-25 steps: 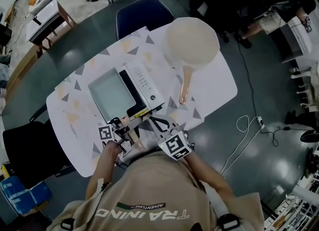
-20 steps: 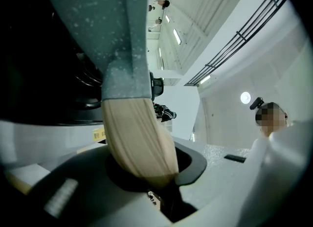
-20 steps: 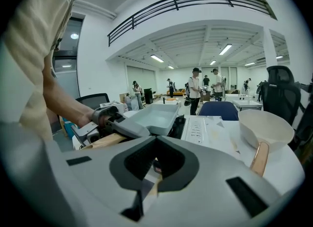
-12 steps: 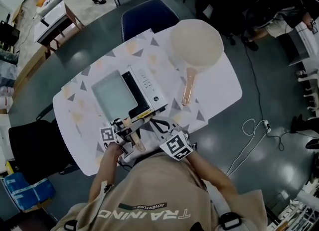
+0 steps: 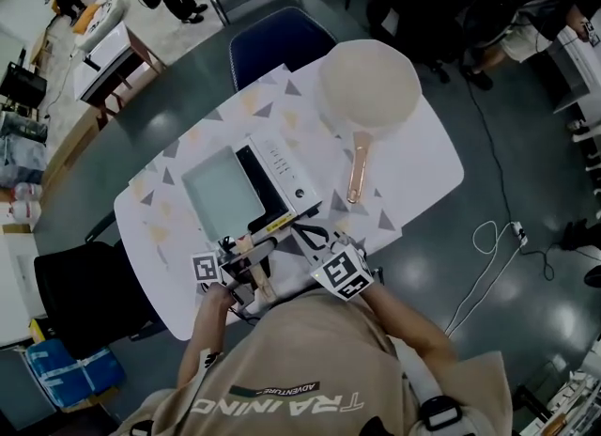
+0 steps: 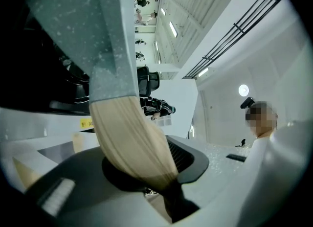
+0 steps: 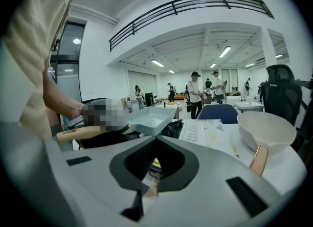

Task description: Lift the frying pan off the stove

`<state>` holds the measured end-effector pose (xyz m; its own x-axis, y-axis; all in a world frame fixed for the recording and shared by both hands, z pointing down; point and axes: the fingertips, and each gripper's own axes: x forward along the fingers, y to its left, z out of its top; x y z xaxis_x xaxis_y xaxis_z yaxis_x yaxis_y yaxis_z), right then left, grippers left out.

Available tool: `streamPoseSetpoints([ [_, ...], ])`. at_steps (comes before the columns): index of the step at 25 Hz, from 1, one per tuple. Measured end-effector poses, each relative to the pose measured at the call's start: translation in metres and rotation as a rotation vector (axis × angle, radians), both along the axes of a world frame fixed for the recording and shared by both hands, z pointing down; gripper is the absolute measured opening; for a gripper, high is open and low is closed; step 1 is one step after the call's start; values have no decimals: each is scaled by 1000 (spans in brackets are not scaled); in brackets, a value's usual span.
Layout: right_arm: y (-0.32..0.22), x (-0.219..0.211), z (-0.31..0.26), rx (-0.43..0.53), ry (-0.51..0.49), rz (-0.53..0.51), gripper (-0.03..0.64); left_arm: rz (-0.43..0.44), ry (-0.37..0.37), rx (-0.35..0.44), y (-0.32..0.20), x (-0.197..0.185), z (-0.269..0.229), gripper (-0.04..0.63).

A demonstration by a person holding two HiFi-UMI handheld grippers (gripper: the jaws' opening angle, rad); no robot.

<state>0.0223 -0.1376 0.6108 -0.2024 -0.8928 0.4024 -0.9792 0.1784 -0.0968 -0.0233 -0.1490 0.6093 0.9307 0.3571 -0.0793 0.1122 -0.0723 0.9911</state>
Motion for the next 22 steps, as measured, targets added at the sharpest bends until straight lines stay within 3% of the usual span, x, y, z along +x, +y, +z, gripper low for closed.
streamPoseSetpoints([
  [22,-13,13,-42,101,2,29,-5,53,114,132,2,12,-69,115],
])
